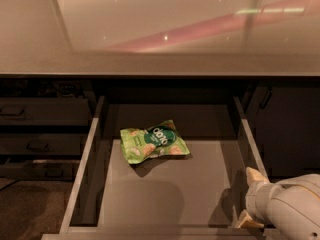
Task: Open top drawer
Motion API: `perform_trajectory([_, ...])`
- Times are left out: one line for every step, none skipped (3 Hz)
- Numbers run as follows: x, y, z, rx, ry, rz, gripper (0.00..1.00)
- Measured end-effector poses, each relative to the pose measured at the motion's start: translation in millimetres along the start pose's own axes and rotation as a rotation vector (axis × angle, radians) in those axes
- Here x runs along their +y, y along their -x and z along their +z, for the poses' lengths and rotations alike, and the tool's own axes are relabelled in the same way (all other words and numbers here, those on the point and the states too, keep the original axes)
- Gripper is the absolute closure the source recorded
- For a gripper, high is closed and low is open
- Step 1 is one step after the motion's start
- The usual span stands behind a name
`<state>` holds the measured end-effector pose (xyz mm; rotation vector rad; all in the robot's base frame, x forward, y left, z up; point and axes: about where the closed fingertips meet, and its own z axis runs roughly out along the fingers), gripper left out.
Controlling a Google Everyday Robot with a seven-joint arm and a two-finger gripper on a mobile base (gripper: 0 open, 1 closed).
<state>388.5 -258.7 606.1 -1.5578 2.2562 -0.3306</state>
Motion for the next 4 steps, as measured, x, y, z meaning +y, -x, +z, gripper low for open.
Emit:
perform_trajectory([-6, 2, 0, -0.002, 0.011, 0.012, 0.0])
perform_trajectory([-35, 16, -32, -0.07, 0.005, 0.061, 0.0])
perform_trajectory([-73, 41, -103, -0.224, -0.036, 0.099, 0.0])
perform_trajectory([-80, 51, -127, -0.284, -0.051, 0.09, 0.0])
